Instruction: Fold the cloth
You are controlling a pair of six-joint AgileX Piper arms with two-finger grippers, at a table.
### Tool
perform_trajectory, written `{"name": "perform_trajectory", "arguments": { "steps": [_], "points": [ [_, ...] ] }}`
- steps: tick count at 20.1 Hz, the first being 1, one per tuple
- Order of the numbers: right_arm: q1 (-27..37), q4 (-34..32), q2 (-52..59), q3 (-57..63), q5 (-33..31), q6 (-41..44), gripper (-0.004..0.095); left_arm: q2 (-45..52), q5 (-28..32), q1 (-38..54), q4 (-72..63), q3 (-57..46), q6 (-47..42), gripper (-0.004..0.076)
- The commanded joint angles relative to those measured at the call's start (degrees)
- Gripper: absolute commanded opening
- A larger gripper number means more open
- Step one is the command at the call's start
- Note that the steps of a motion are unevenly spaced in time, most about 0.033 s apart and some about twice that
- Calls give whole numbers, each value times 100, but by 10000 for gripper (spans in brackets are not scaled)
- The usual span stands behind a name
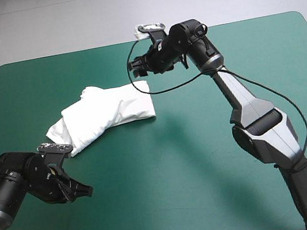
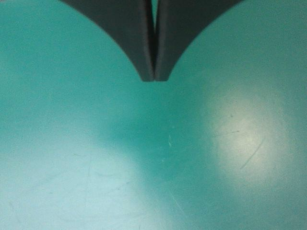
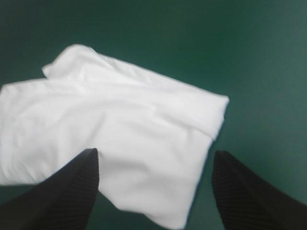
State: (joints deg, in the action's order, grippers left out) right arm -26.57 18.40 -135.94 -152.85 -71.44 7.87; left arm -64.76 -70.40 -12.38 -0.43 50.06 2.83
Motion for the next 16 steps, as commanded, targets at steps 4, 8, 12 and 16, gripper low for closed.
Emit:
{"name": "perform_trajectory", "arguments": {
  "steps": [4, 8, 12, 16],
  "points": [
    [-5, 316, 756, 2181, 709, -457, 621, 110, 17, 21, -68, 123, 4, -9],
    [-225, 1196, 335, 2328, 1230, -956, 619, 110, 3, 21, -122, 123, 28, -9],
    [-380, 507, 287, 2328, 1189, -787, 330, 110, 15, 21, -96, 123, 42, -9],
    [-270, -284, 439, 2328, 581, -787, -19, 110, 53, 21, -106, 123, 42, -9]
  ]
}}
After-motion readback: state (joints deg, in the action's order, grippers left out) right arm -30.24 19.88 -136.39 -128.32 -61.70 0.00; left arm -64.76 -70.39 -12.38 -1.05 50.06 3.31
